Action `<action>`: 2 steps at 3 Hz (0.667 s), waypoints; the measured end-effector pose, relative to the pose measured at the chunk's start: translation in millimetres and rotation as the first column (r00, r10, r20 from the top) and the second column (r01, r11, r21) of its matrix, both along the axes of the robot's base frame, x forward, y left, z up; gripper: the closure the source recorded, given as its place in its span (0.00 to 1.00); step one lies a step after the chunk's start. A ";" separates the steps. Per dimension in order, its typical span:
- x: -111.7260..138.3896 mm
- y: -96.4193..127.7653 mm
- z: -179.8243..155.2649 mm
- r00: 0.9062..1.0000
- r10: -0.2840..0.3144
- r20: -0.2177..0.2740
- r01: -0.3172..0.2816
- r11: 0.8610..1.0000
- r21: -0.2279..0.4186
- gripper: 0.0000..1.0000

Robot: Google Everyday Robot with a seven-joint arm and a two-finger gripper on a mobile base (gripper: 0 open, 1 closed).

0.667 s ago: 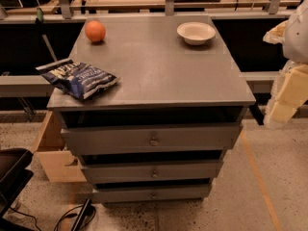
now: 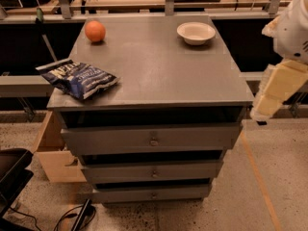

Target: Move paper bowl near blue chip bag

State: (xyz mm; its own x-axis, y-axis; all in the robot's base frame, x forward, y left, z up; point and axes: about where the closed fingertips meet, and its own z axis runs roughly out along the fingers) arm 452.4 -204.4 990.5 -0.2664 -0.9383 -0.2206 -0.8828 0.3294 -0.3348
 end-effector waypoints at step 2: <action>69.9 2.4 8.8 0.938 -0.154 0.310 0.178 0.983 -0.051 0.00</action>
Offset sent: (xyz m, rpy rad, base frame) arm 0.1887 0.0326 0.0985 0.0745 -0.9227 -0.1618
